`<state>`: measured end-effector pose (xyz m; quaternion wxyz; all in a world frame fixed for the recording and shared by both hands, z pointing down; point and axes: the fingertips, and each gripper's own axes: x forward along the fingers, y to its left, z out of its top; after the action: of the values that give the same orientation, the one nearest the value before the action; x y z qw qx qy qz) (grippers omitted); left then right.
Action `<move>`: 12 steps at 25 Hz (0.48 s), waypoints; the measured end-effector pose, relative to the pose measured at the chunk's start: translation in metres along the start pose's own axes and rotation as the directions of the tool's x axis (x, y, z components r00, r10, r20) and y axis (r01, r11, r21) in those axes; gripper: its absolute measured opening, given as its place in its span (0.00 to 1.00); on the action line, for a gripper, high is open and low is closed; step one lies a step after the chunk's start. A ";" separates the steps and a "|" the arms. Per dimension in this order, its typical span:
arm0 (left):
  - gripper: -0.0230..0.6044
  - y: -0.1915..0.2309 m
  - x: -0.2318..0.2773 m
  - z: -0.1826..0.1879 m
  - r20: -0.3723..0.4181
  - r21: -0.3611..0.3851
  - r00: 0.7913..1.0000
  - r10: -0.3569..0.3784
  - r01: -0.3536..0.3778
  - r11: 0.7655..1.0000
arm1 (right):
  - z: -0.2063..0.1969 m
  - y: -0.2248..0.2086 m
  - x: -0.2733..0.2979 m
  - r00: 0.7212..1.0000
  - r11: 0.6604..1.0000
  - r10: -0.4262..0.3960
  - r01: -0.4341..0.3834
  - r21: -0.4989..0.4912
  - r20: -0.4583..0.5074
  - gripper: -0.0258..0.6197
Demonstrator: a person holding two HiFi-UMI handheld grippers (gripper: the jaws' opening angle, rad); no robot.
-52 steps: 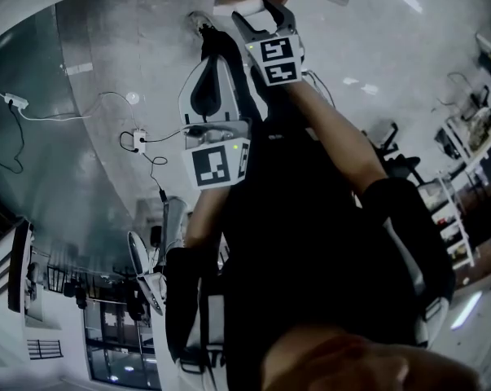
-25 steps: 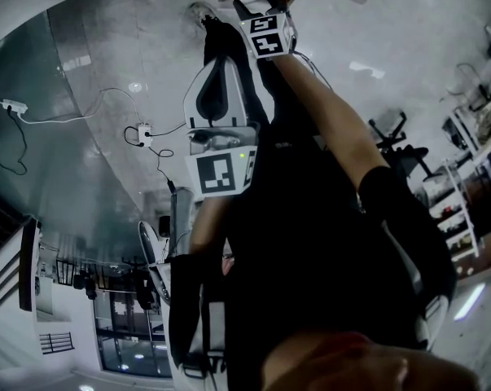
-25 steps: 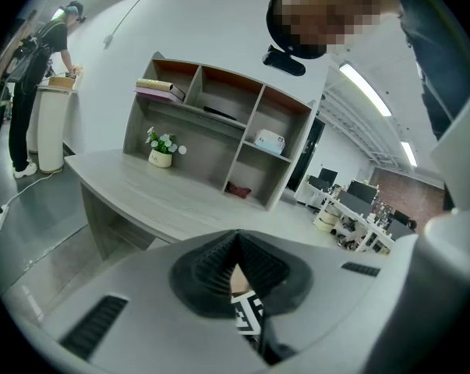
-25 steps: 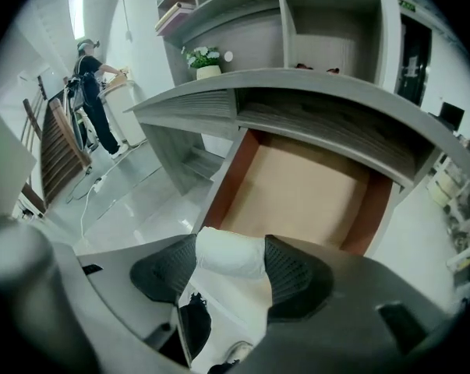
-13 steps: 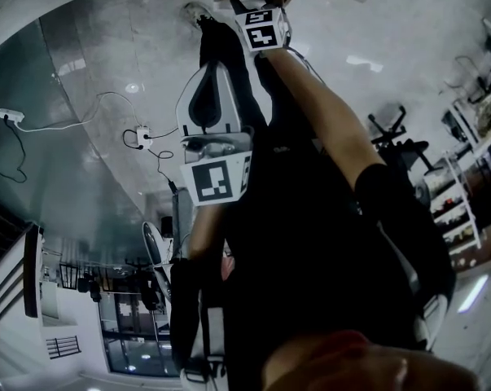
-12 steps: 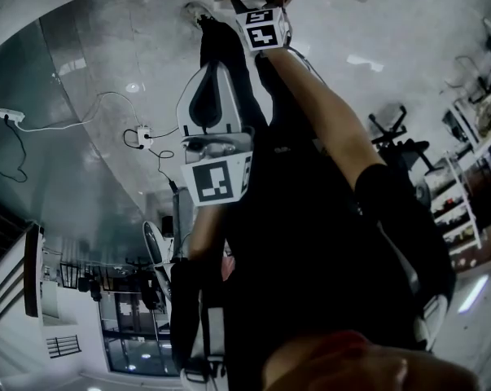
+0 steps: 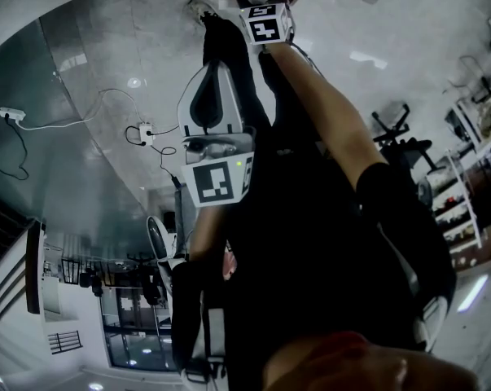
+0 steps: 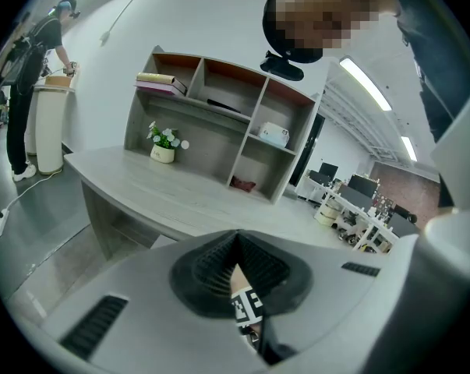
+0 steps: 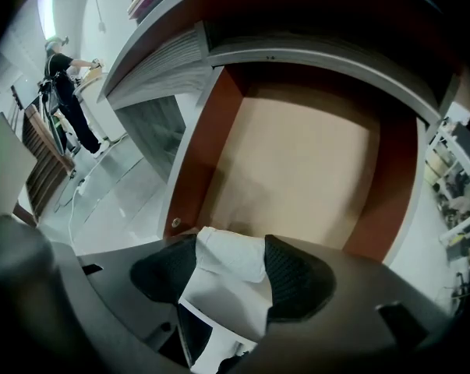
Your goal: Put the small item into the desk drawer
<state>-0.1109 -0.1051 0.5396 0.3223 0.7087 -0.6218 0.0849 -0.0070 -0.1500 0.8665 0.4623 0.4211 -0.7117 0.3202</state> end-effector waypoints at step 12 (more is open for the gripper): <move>0.03 0.008 0.006 0.000 0.001 -0.013 1.000 0.013 -0.013 1.000 | 0.004 0.001 0.013 1.000 1.000 -0.007 0.007 0.007 -0.018 0.46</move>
<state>-0.1172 -0.1100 0.5455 0.3260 0.7025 -0.6272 0.0824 -0.0121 -0.1573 0.8764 0.4681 0.4223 -0.7050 0.3248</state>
